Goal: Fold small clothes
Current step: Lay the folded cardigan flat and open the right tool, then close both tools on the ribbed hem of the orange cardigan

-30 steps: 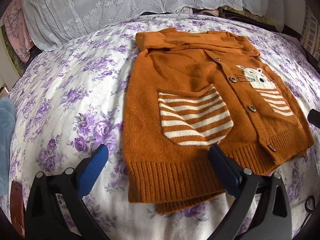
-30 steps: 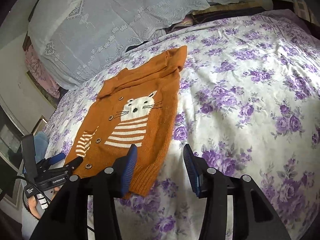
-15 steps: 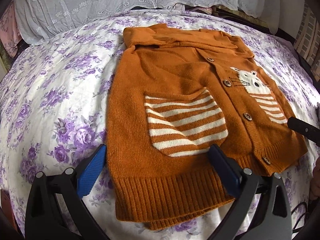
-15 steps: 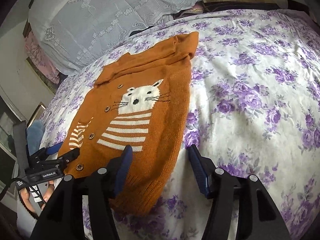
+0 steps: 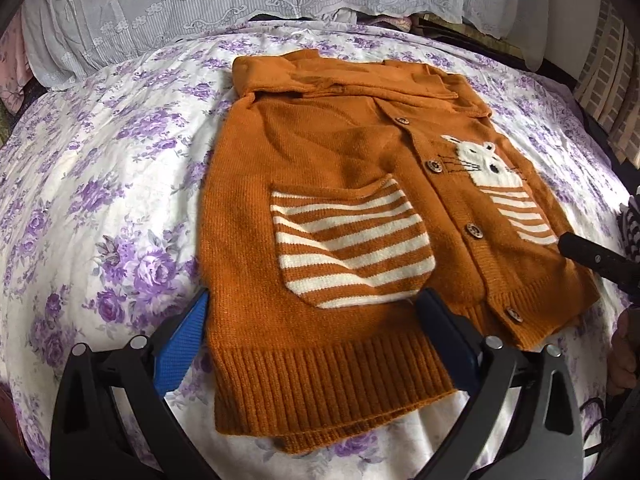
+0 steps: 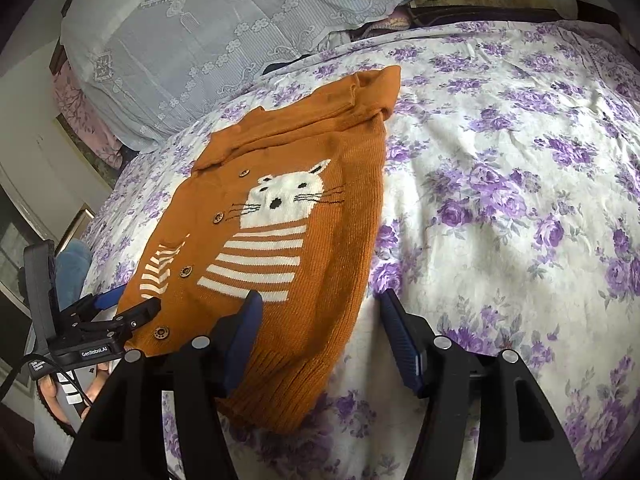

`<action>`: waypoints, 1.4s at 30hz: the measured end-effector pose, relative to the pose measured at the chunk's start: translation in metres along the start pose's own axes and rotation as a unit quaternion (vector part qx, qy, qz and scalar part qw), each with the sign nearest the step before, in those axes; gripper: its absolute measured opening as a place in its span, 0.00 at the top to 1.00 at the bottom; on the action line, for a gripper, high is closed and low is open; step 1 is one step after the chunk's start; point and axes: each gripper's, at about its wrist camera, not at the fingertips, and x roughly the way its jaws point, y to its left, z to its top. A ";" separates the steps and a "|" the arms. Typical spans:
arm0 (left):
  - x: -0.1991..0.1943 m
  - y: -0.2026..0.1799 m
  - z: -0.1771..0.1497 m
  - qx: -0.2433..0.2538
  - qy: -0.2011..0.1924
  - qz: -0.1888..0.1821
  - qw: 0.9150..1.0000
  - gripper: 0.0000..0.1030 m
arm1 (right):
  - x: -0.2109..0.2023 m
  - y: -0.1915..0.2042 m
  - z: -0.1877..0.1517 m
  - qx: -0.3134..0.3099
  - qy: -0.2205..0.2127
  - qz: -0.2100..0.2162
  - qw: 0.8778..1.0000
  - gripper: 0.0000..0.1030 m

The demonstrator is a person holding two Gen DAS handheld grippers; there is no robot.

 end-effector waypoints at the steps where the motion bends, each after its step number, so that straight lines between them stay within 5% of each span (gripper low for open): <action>1: -0.001 0.001 0.000 -0.003 0.000 -0.010 1.000 0.06 | -0.001 0.001 -0.001 0.000 0.000 0.000 1.000 0.39; 11: 0.005 0.017 0.002 -0.047 0.021 -0.086 0.995 0.06 | -0.005 0.001 -0.007 0.006 0.002 0.013 1.000 0.41; 16: -0.003 0.018 0.001 -0.049 0.013 -0.139 0.989 0.28 | -0.007 0.006 -0.010 0.001 0.006 0.042 0.999 0.50; 20: 0.006 0.016 0.003 -0.046 0.025 -0.118 0.992 0.26 | -0.002 0.006 -0.010 0.001 0.014 0.044 0.999 0.48; 28: 0.007 0.031 0.008 -0.092 0.020 -0.151 0.984 0.24 | 0.001 -0.003 -0.004 0.038 0.010 0.063 0.997 0.50; 31: 0.005 0.028 0.006 -0.077 0.015 -0.123 0.989 0.47 | 0.001 0.001 -0.004 0.025 0.003 0.046 0.999 0.59; 33: 0.004 0.026 0.005 -0.067 0.010 -0.105 0.992 0.64 | 0.000 0.000 -0.004 0.025 0.002 0.039 0.999 0.82; 35: 0.003 0.025 0.004 -0.061 0.007 -0.104 0.993 0.76 | 0.001 -0.005 -0.004 0.037 0.004 0.046 0.998 0.85; 42: 0.008 0.031 0.003 -0.080 0.014 -0.115 0.990 0.74 | 0.001 -0.002 -0.007 0.029 0.010 0.044 0.999 0.84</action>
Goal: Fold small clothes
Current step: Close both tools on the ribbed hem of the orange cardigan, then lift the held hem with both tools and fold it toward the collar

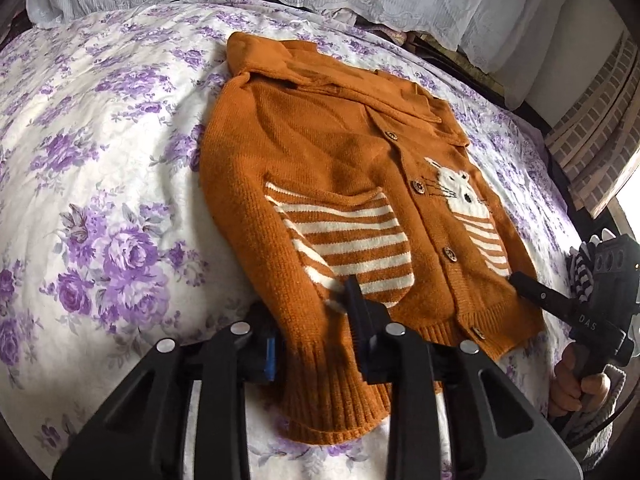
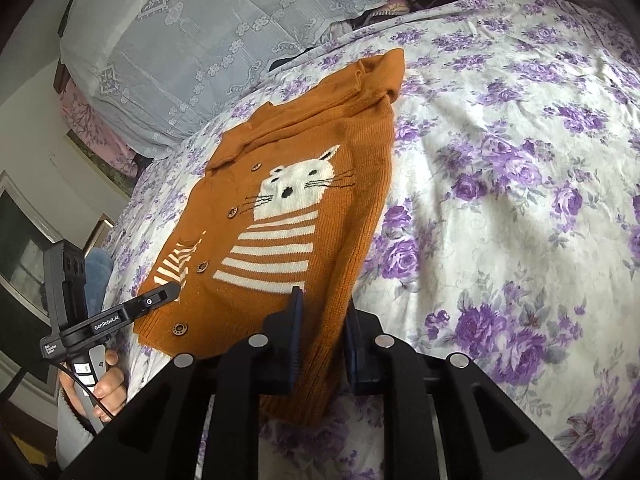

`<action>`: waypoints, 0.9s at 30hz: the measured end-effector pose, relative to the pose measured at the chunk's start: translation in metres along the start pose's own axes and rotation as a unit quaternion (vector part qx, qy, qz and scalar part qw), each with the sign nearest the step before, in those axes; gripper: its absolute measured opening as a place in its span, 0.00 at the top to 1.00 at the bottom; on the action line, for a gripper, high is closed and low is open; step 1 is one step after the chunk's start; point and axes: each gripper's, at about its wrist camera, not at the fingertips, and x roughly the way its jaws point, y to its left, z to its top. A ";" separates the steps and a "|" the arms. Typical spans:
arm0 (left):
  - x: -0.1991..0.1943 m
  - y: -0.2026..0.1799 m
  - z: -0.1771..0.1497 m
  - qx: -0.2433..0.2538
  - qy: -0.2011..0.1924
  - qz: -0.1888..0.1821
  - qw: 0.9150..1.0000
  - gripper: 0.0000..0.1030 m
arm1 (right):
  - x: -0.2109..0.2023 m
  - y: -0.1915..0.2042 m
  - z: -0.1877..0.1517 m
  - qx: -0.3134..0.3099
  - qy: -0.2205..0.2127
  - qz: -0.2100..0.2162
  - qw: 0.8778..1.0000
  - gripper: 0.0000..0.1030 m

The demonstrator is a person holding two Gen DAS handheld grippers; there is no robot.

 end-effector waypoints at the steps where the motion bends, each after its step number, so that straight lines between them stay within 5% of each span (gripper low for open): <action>1: -0.001 0.001 0.000 -0.004 0.000 -0.004 1.000 0.74 | -0.001 -0.001 0.000 0.001 -0.003 0.000 1.000 0.87; 5: -0.007 -0.002 -0.001 0.011 -0.010 0.000 1.000 0.85 | -0.006 -0.001 -0.001 0.000 -0.006 0.006 1.000 0.91; 8: -0.004 0.003 -0.001 -0.002 0.000 0.001 1.000 0.76 | -0.002 -0.003 -0.003 0.001 0.011 0.010 1.000 0.85; 13: -0.004 0.021 0.001 -0.050 0.011 -0.046 0.998 0.75 | -0.006 0.000 -0.009 -0.011 0.010 0.012 1.000 0.85; 15: -0.007 0.019 -0.001 -0.041 0.009 -0.046 0.998 0.85 | -0.010 0.000 -0.009 -0.010 0.002 0.016 1.000 0.93; 19: -0.019 0.014 -0.005 -0.023 -0.007 -0.042 0.999 0.89 | -0.021 -0.004 -0.007 -0.002 -0.020 0.026 0.999 0.94; 27: -0.008 0.020 -0.008 -0.039 0.020 -0.055 0.997 0.74 | -0.008 -0.008 -0.009 0.007 0.013 0.024 1.000 0.91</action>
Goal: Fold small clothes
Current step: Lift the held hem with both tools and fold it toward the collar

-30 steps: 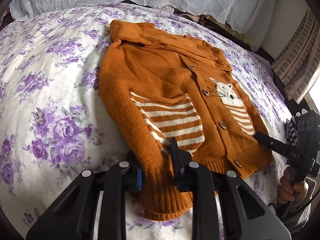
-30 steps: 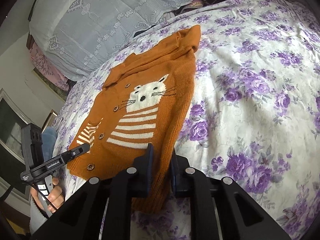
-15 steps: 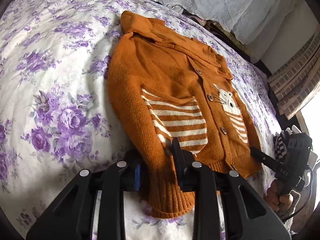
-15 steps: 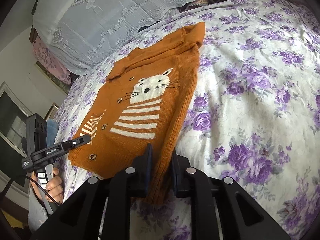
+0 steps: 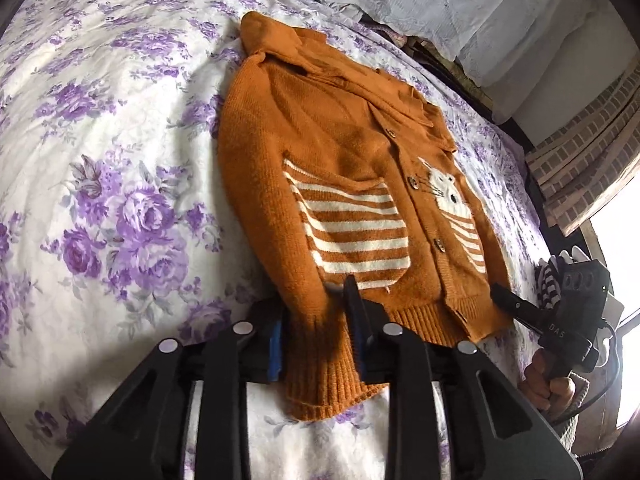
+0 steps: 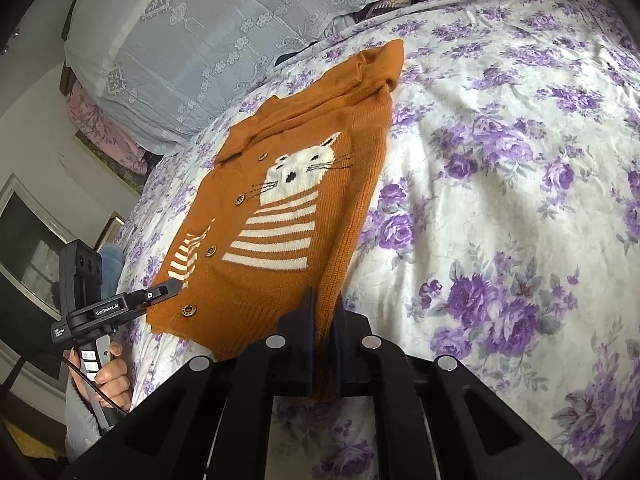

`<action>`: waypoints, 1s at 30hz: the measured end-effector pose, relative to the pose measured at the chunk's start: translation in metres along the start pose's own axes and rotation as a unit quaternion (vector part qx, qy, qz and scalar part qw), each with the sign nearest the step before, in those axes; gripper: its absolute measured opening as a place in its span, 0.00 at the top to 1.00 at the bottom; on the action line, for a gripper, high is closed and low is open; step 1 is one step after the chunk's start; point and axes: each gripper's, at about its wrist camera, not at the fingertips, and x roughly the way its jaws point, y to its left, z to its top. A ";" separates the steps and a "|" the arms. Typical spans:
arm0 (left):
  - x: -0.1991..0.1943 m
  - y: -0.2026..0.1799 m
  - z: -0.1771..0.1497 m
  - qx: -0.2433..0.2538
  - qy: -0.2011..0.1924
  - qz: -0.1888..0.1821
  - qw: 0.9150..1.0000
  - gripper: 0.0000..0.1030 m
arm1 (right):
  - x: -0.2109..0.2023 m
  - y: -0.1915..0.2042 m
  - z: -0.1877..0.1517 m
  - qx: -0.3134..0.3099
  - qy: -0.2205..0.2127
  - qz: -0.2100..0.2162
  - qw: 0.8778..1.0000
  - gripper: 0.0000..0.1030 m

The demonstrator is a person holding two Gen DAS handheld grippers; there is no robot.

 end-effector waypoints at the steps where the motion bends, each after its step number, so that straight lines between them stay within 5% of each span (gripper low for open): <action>1: 0.000 -0.003 -0.001 0.008 -0.001 0.006 1.000 0.74 | 0.000 0.001 0.000 -0.001 0.000 -0.002 1.000 0.91; 5: -0.004 -0.010 -0.003 0.026 -0.010 0.012 1.000 0.89 | -0.006 0.000 -0.001 0.001 -0.017 -0.004 1.000 0.93; 15: -0.010 -0.013 0.026 0.027 -0.019 0.010 0.999 0.90 | -0.012 0.011 0.024 0.005 -0.036 0.018 0.999 0.94; 30: 0.015 -0.026 0.108 0.042 -0.051 0.079 0.995 0.90 | 0.026 0.014 0.096 0.028 -0.069 -0.016 0.997 0.94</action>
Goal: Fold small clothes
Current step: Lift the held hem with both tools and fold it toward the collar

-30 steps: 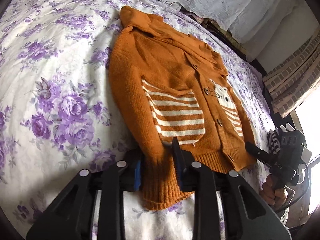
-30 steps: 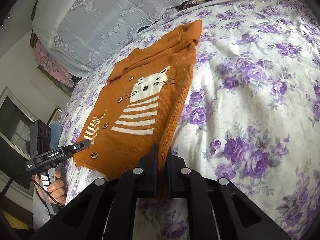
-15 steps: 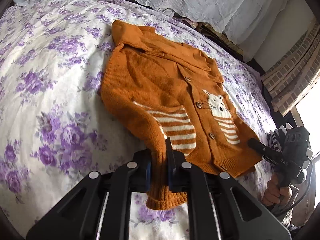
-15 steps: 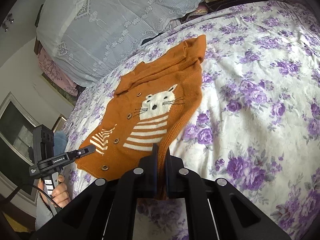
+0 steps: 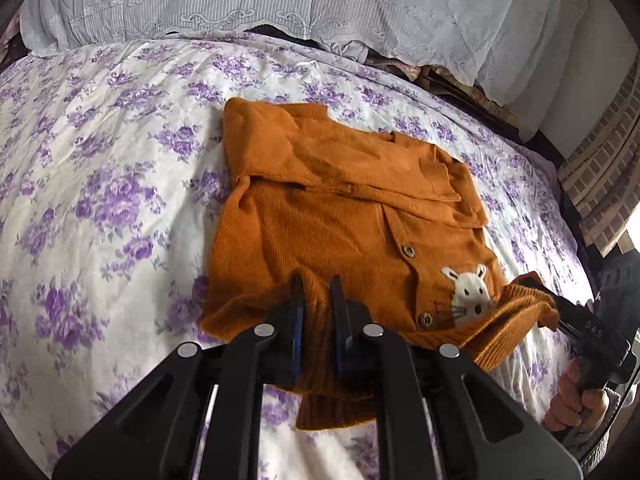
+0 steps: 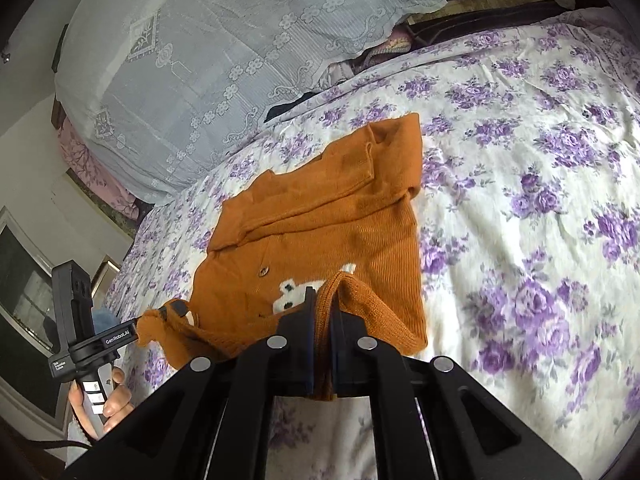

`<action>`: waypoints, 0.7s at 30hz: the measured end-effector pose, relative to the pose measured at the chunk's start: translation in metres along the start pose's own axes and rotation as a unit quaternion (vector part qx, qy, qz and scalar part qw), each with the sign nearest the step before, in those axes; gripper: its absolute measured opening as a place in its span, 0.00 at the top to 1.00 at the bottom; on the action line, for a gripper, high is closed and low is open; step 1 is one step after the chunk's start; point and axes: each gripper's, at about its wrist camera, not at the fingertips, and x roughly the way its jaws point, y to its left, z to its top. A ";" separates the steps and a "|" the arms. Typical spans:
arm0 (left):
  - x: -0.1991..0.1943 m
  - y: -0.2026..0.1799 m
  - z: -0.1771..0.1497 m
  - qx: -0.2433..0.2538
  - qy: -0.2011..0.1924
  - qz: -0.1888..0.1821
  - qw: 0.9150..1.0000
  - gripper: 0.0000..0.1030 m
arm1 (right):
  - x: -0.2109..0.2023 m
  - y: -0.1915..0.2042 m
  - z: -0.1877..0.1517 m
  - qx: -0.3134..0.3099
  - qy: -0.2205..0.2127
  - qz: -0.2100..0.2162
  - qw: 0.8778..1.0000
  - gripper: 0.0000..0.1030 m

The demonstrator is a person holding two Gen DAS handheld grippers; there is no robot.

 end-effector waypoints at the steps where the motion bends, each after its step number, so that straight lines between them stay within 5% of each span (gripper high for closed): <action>1: 0.001 0.000 0.006 -0.003 -0.003 0.000 1.000 0.90 | 0.003 -0.001 0.004 0.004 -0.001 -0.001 1.000 0.94; 21: 0.048 0.004 0.085 0.000 -0.025 0.030 0.999 0.90 | 0.063 -0.010 0.078 0.035 -0.024 -0.005 0.999 0.94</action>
